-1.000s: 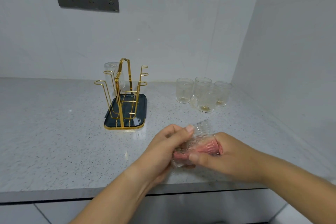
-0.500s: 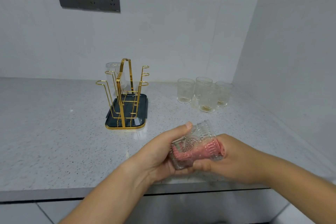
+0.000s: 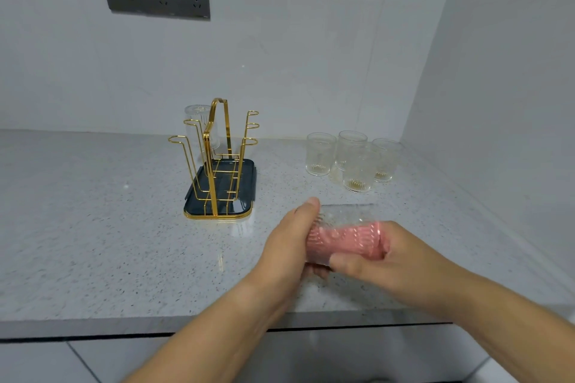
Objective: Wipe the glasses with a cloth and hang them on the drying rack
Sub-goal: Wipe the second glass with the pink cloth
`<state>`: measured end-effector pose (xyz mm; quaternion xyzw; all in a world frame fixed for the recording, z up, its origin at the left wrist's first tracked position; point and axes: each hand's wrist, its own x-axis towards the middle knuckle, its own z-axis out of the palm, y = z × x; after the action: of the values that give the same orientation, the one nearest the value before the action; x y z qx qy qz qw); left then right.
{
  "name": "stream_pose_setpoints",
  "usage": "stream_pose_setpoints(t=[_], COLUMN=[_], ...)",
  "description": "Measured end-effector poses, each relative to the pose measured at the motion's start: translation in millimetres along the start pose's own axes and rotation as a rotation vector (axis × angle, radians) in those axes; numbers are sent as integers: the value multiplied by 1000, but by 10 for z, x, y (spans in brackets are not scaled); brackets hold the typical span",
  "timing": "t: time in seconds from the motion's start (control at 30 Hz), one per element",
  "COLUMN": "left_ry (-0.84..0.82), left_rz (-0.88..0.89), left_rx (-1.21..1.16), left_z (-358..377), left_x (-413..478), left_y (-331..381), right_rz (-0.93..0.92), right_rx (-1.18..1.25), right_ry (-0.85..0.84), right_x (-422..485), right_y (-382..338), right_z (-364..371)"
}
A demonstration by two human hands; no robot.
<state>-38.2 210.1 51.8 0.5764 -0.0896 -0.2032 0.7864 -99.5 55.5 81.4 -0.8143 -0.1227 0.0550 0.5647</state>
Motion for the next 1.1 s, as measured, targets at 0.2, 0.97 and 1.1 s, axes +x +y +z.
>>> stream_pose_setpoints(t=[0.2,0.97,1.1], left_ry=[-222,-334,-163], left_rz=[-391,-323,31], left_rx=[-89,-48,97], left_z=[-145,-201,-169], left_x=[30,19,10], left_y=[42,-2,-112], right_rz=[-20,7,59], right_rx=[-453,-219,123], right_ry=[-40,21,86], right_x=[22,-38,7], right_y=[28,76,69], right_z=[-6,-99,-130])
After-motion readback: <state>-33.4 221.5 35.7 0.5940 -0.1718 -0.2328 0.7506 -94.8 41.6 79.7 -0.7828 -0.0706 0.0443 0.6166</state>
